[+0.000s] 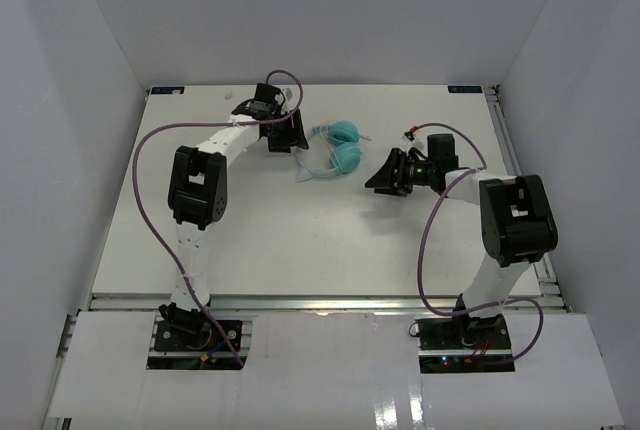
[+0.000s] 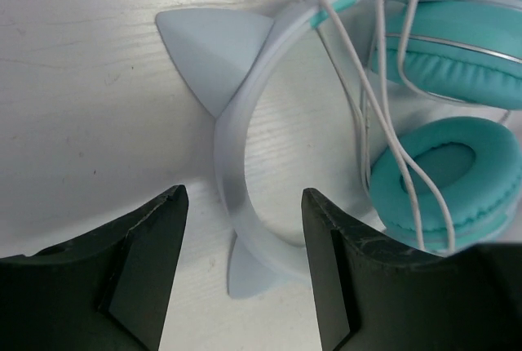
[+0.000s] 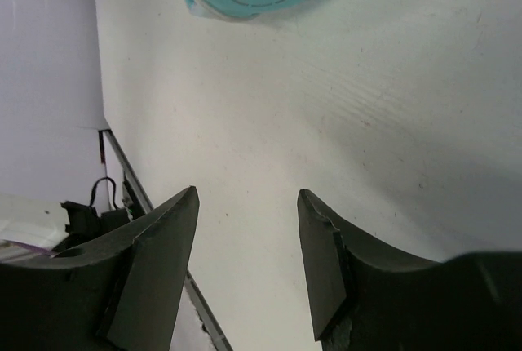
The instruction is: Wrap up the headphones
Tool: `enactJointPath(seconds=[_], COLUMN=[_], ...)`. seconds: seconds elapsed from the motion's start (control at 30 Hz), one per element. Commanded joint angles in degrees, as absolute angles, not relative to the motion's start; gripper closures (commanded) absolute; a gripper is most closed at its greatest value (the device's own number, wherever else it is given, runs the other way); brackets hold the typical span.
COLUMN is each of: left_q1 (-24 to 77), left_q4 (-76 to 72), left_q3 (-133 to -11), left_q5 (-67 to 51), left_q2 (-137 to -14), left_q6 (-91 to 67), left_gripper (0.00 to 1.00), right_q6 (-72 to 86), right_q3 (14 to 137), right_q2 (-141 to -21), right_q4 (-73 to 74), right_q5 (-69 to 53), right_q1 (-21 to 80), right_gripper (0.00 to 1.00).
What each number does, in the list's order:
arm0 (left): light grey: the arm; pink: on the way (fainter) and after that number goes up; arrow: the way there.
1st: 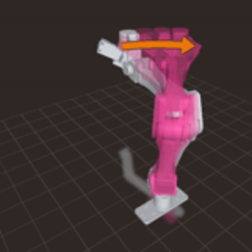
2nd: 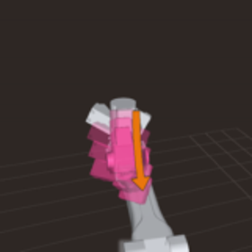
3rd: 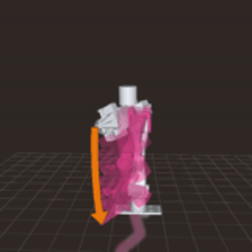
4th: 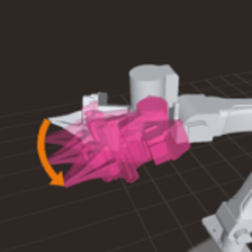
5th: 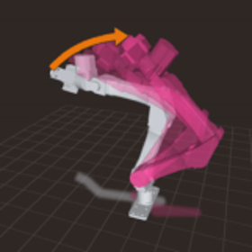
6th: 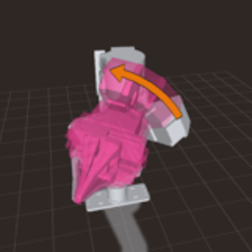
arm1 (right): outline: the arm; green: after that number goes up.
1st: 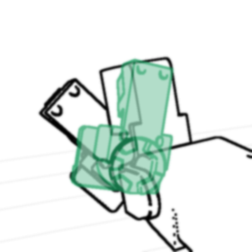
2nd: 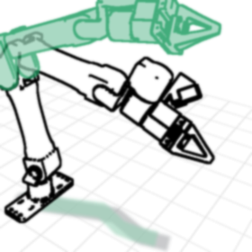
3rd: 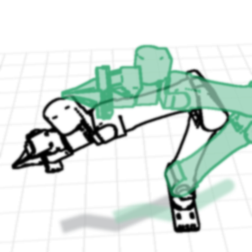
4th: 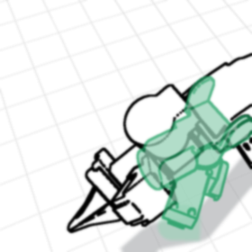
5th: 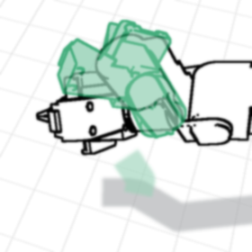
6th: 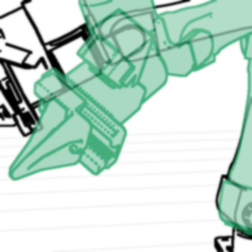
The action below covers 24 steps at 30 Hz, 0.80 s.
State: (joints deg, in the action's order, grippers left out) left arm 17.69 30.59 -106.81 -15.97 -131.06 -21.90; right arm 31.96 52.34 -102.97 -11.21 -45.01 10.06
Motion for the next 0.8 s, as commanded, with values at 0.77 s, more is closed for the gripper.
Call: enactJointPath(seconds=[0.77], left_q1=[17.32], left_q4=[-2.89], left_q3=[-38.45], left_q5=[-23.93], left_q2=[-42.57], left_q6=[-22.8], left_gripper=[0.02], right_q6=[-17.63], right_q3=[51.69], right_q2=[-51.67], right_q4=[19.14], right_q5=[-23.26], right_q1=[9.84], right_gripper=[0.06])
